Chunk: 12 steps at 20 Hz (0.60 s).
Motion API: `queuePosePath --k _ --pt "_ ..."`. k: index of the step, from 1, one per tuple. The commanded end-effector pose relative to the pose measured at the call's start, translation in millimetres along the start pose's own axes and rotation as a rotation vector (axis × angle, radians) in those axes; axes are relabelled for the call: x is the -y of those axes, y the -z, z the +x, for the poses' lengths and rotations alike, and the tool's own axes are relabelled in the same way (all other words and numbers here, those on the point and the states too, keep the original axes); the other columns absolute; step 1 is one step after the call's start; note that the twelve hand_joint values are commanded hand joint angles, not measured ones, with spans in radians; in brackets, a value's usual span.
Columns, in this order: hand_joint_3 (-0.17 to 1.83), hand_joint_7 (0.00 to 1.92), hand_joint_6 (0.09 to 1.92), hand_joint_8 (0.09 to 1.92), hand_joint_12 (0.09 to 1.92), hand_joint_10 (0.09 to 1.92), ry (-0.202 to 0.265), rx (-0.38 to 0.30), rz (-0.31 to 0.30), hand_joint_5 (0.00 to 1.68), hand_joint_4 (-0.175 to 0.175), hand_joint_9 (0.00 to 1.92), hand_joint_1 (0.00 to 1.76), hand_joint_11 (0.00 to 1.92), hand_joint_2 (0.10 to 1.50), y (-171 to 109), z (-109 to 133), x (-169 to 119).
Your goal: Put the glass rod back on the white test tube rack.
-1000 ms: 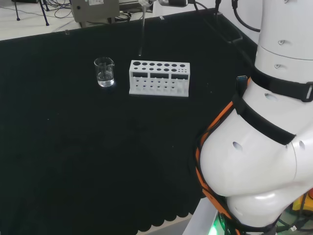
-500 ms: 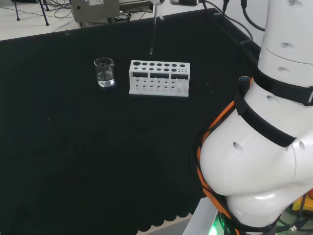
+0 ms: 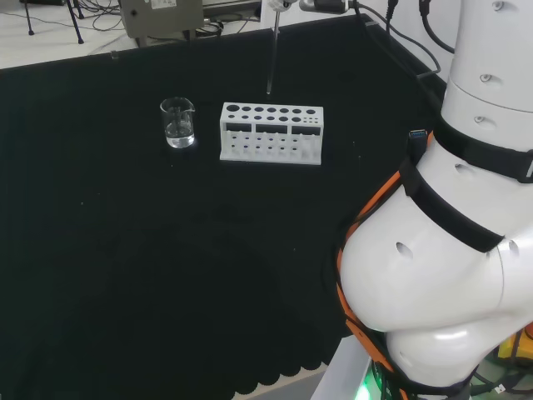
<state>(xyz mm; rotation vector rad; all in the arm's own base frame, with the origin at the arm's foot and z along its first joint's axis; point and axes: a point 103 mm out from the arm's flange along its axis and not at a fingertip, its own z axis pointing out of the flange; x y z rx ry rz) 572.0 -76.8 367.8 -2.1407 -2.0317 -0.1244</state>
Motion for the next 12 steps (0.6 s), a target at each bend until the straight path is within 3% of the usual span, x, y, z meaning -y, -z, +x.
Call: queuePosePath --k 1,9,12 --pt "-0.17 1.58 0.14 0.92 0.82 0.44 -0.003 -0.003 -0.004 1.48 -0.175 1.92 1.24 1.81 1.03 -1 -2 2" --pt "-0.17 1.58 0.14 0.92 0.82 0.44 -0.006 -0.001 -0.024 1.48 -0.175 1.92 1.24 1.81 1.03 0 -6 10" --pt "-0.17 1.58 0.14 0.92 0.82 0.44 -0.018 0.012 -0.02 1.48 -0.175 1.92 1.24 1.81 1.03 6 -15 26"
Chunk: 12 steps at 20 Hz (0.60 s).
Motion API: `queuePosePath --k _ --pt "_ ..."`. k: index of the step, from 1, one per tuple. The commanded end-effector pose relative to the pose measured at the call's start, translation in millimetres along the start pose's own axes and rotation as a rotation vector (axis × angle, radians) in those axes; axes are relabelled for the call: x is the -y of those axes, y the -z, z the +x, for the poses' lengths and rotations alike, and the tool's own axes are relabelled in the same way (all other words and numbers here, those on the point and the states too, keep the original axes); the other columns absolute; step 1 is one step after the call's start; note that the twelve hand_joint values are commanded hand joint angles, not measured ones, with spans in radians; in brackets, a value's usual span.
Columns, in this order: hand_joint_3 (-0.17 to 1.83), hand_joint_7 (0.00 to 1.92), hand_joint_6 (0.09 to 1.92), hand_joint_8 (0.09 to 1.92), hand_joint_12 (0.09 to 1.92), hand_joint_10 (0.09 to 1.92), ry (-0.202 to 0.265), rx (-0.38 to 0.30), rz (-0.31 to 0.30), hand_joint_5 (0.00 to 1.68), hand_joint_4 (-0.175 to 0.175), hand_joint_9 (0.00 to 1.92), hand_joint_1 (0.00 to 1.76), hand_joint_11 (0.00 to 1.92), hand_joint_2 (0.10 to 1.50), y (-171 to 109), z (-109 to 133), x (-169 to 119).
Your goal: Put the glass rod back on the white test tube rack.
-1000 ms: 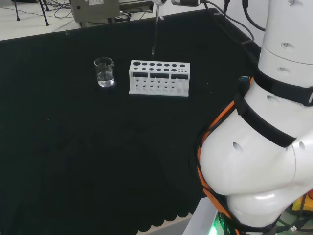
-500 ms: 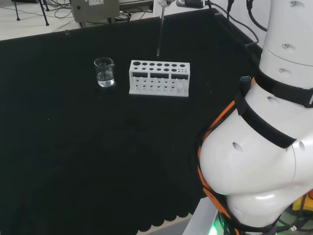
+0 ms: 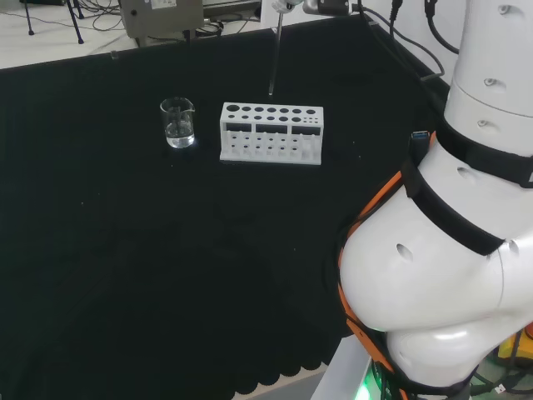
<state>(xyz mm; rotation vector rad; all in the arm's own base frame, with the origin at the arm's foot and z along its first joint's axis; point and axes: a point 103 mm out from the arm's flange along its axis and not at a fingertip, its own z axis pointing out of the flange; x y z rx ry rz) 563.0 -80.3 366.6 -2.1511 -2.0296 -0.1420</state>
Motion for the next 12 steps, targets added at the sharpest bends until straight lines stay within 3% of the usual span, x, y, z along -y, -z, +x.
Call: queuePosePath --k 1,12 --pt "-0.17 1.58 0.14 0.92 0.82 0.44 -0.018 0.018 -0.006 1.48 -0.175 1.92 1.24 1.81 1.03 8 -11 18" --pt "-0.17 1.58 0.13 0.92 0.82 0.44 -0.036 0.016 -0.006 1.48 -0.175 1.92 1.24 1.81 1.03 7 -25 34"
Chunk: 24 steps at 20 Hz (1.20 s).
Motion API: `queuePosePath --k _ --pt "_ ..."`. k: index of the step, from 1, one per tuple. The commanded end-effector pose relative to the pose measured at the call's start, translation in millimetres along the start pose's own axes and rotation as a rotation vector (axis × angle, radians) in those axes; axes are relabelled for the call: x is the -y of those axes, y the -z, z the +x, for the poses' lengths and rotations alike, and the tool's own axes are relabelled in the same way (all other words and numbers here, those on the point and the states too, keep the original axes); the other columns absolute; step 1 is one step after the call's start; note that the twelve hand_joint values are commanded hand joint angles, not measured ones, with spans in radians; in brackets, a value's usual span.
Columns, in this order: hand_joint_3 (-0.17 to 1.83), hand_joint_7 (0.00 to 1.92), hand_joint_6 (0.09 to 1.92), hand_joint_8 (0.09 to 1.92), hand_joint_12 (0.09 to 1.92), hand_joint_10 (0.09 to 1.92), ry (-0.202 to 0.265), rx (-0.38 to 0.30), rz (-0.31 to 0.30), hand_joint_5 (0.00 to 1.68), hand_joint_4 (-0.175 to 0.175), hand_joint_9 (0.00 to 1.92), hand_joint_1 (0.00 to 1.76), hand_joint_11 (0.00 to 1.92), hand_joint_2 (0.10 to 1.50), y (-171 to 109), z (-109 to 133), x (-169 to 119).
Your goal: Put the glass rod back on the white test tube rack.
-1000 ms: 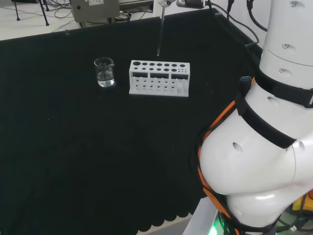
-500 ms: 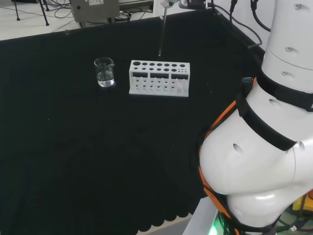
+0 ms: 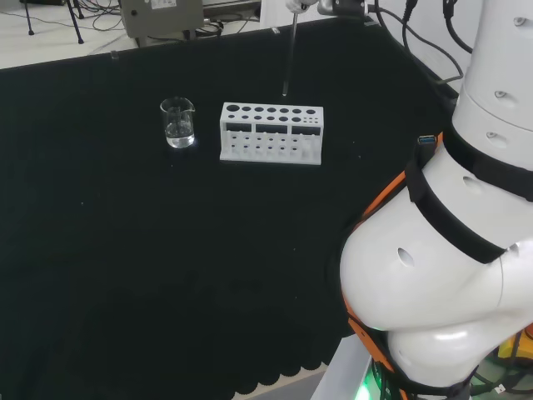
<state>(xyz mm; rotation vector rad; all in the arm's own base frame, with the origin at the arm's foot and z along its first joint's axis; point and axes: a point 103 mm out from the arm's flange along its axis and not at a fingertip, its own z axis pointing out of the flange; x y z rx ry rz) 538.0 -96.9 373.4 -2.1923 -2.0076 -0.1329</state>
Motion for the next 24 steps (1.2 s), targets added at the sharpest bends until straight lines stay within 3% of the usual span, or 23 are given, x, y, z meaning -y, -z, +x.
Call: queuePosePath --k 1,24 --pt "-0.17 1.58 0.13 0.92 0.82 0.44 -0.009 0.005 0.009 1.49 -0.175 1.92 1.24 1.81 1.03 -2 -9 9" --pt "-0.17 1.58 0.13 0.92 0.83 0.44 0.017 0.018 0.002 1.49 -0.175 1.92 1.24 1.81 1.03 -3 -6 22"
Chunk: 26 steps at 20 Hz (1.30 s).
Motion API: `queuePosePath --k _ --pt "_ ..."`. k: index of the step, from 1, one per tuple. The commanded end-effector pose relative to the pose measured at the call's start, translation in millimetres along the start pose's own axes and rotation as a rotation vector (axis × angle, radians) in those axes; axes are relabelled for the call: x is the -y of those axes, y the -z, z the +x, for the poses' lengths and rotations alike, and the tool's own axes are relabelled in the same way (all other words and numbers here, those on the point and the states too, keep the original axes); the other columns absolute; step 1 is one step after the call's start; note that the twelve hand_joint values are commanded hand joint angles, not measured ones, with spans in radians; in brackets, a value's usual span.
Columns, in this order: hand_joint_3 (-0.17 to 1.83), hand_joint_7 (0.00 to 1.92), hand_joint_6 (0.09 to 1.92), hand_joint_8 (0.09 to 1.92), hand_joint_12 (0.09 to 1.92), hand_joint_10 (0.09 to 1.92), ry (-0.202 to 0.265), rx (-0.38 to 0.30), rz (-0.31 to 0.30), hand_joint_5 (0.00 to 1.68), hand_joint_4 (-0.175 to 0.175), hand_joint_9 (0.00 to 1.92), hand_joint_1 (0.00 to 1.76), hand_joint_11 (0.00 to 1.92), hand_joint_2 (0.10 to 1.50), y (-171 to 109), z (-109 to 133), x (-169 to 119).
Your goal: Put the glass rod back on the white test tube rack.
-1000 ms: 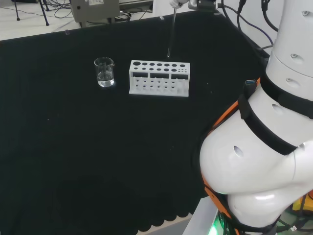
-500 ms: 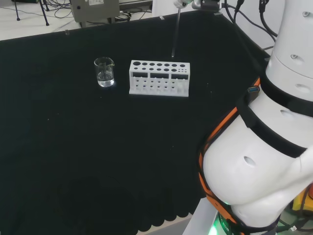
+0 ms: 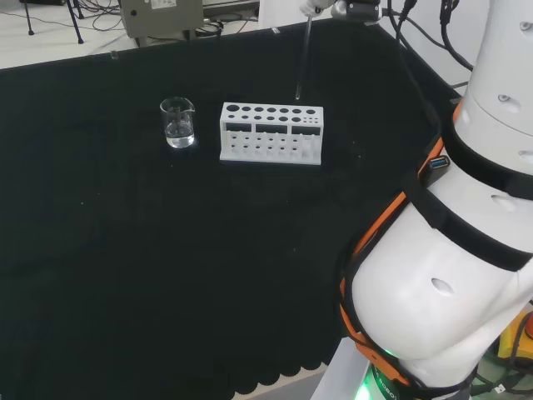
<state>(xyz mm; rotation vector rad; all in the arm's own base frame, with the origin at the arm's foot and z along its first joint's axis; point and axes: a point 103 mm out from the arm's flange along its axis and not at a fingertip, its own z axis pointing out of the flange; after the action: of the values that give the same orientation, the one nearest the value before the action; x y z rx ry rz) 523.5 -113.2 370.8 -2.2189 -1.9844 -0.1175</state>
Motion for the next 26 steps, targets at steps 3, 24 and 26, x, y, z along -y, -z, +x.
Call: queuePosePath --k 3,24,26 --pt "-0.17 1.58 0.13 0.92 0.83 0.44 0.044 0.01 -0.004 1.49 -0.175 1.92 1.24 1.81 1.03 0 14 12" --pt "-0.17 1.58 0.12 0.92 0.83 0.44 0.074 0.011 0.018 1.49 -0.175 1.92 1.24 1.81 1.03 -3 24 15" --pt "-0.17 1.58 0.12 0.92 0.83 0.44 0.075 0.008 0.025 1.49 -0.175 1.92 1.24 1.81 1.03 -5 23 15"
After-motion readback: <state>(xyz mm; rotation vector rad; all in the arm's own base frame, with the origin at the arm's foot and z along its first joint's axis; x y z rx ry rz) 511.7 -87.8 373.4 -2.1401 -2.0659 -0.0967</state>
